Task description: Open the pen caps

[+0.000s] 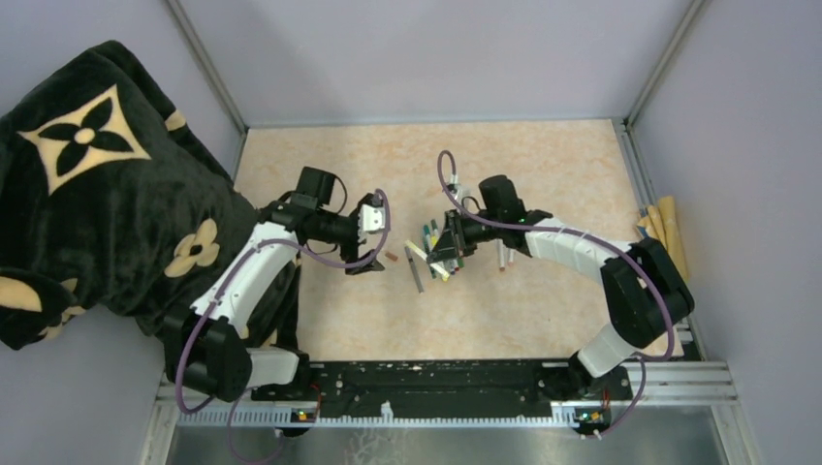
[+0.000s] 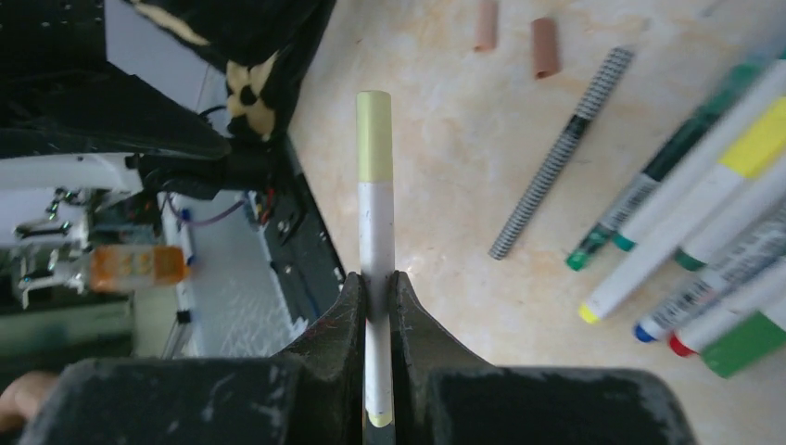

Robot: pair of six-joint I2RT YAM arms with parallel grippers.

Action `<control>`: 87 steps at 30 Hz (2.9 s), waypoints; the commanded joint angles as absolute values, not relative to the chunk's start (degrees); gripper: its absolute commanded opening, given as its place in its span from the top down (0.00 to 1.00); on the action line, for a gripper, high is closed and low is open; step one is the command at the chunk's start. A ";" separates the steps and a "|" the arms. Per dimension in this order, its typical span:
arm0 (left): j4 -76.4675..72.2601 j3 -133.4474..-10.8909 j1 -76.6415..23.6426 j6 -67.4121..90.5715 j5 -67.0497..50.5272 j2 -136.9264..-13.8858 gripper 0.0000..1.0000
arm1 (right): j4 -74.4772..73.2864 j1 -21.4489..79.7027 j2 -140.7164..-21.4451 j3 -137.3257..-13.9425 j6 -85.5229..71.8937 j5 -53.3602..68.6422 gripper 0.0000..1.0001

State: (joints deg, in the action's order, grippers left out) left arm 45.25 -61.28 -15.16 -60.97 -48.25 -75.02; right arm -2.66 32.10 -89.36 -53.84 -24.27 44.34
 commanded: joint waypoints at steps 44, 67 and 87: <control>43.84 -56.54 -27.21 -72.82 -33.70 -72.33 0.96 | 12.54 40.93 -101.19 -60.74 -37.60 54.58 0.97; 36.26 -56.34 -19.37 -77.33 -14.97 -80.08 1.00 | -7.71 34.40 -87.04 -52.37 -24.94 48.65 1.00; 25.76 -56.66 -14.65 -58.77 -24.29 -90.11 0.99 | -6.61 32.52 -76.65 -45.21 -30.53 -10.03 1.00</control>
State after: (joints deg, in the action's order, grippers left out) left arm 30.26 -57.39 -15.44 -67.13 -21.71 -86.08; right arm -10.15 32.82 -78.30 -47.64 -27.22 11.57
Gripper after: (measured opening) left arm 0.191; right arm 0.093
